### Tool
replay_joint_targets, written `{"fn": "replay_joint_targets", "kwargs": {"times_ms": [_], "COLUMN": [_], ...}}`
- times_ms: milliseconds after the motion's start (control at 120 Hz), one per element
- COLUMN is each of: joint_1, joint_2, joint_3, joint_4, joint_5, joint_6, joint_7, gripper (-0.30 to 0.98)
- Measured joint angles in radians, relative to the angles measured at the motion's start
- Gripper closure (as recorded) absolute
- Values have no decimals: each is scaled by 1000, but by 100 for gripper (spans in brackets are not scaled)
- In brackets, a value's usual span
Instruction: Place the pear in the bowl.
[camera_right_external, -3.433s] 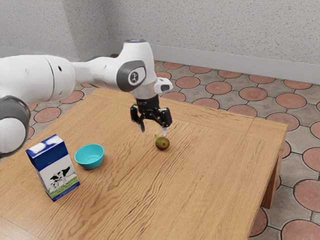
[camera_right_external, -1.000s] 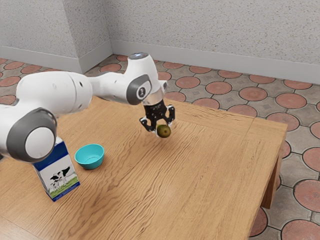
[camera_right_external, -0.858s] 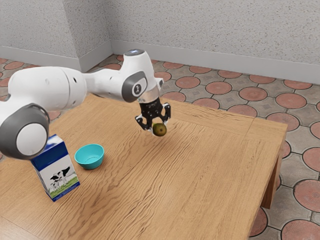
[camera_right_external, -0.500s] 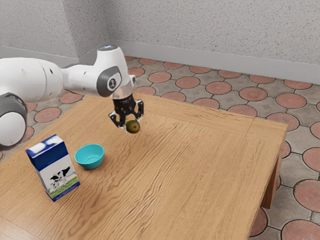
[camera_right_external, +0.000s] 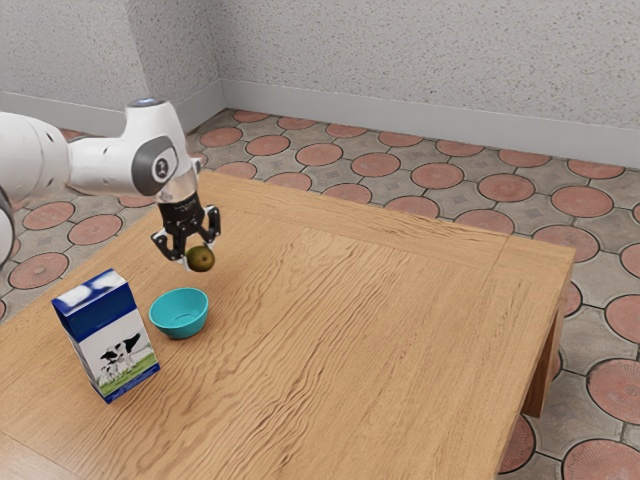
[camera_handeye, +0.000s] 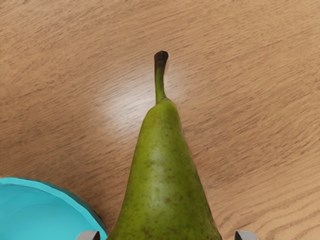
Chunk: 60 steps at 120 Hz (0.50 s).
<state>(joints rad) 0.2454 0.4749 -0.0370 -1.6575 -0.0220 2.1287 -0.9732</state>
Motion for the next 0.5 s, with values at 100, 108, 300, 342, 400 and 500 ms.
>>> {"fn": "replay_joint_targets", "kwargs": {"times_ms": [100, 108, 300, 342, 400, 500], "joint_1": [17, 18, 21, 21, 22, 21], "joint_2": [-24, -29, -146, -165, -174, -185], "joint_3": [0, 0, -2, -3, -5, -8], "joint_4": [-35, -41, -208, -233, -249, -270], "joint_5": [2, 2, 2, 1, 1, 2], "joint_6": [3, 4, 45, 54, 64, 77], "joint_7": [6, 6, 16, 18, 21, 28], "gripper": [45, 44, 44, 44, 44, 44]}}
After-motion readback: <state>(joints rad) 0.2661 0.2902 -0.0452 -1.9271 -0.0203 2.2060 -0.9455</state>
